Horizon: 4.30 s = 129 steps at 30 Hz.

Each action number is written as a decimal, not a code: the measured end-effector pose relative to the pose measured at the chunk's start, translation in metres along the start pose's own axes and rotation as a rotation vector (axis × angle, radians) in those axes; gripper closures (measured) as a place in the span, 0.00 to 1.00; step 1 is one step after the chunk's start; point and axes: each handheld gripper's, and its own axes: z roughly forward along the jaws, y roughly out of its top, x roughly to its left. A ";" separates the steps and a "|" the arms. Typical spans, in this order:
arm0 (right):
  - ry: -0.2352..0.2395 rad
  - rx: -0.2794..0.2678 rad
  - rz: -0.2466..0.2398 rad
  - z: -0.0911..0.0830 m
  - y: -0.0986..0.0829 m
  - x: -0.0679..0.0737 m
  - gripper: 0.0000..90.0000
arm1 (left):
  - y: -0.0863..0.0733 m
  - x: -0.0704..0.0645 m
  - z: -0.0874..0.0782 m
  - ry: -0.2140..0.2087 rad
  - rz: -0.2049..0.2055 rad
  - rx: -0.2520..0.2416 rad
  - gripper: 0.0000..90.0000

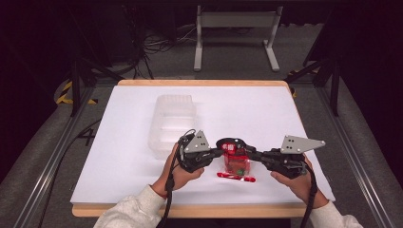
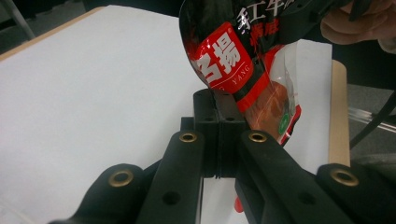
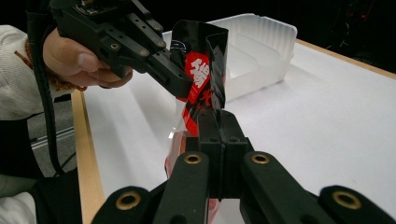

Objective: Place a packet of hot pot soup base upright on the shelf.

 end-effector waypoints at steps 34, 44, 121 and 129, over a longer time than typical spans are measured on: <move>-0.045 -0.046 -0.062 0.067 0.076 -0.023 1.00 | 0.017 0.056 -0.057 0.192 -0.002 -0.079 1.00; -0.049 -0.052 -0.085 0.103 0.101 -0.029 1.00 | 0.014 0.084 -0.076 0.258 -0.024 -0.091 1.00; -0.063 0.077 -0.065 0.225 0.076 -0.037 0.90 | -0.072 0.147 -0.090 0.363 -0.173 0.015 0.94; -0.080 0.086 -0.064 0.219 0.076 -0.040 0.86 | -0.074 0.143 -0.095 0.369 -0.174 0.001 0.94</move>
